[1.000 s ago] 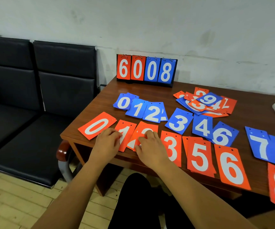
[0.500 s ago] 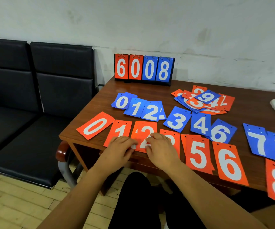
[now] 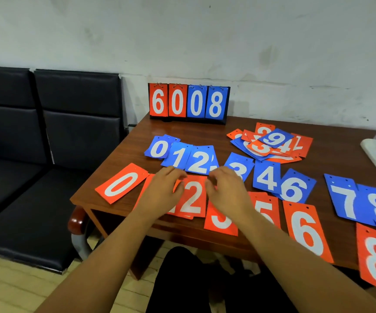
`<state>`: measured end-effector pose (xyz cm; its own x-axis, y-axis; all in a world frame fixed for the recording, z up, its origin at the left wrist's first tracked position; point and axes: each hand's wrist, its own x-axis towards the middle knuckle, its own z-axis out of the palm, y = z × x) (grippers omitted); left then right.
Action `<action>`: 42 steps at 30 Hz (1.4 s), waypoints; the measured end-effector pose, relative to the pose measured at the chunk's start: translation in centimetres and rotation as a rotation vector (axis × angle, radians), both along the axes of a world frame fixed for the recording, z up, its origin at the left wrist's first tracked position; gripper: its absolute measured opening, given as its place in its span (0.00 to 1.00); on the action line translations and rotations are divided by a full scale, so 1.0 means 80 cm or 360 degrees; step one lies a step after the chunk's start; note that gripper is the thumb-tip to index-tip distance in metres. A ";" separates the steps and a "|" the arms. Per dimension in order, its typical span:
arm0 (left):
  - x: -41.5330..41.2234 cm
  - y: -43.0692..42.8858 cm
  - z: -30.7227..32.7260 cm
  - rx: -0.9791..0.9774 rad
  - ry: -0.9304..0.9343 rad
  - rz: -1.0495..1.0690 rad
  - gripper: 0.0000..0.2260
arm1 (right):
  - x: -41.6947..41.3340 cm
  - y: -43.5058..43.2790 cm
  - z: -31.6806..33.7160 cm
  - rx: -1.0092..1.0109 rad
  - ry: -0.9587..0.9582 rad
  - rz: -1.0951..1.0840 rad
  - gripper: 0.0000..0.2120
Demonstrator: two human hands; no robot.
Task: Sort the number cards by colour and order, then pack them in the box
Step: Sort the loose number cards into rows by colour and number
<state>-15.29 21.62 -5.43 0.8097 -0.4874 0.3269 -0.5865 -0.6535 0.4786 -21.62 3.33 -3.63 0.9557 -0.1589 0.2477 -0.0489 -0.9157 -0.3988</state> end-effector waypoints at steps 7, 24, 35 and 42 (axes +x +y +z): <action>0.086 -0.130 0.028 -0.0097 0.0117 -0.0041 0.08 | 0.057 -0.150 0.030 -0.0081 0.0127 -0.0338 0.19; 0.242 -0.344 -0.035 0.0481 0.0232 0.0211 0.24 | 0.152 -0.333 -0.043 -0.0327 0.0589 -0.0310 0.26; 0.221 -0.304 0.016 -0.0520 0.0675 0.0390 0.10 | 0.139 -0.335 -0.048 -0.0802 0.0252 -0.0243 0.18; 0.189 -0.252 0.028 -0.0715 0.0644 0.0578 0.13 | 0.111 -0.322 -0.023 -0.0644 -0.0363 -0.0613 0.07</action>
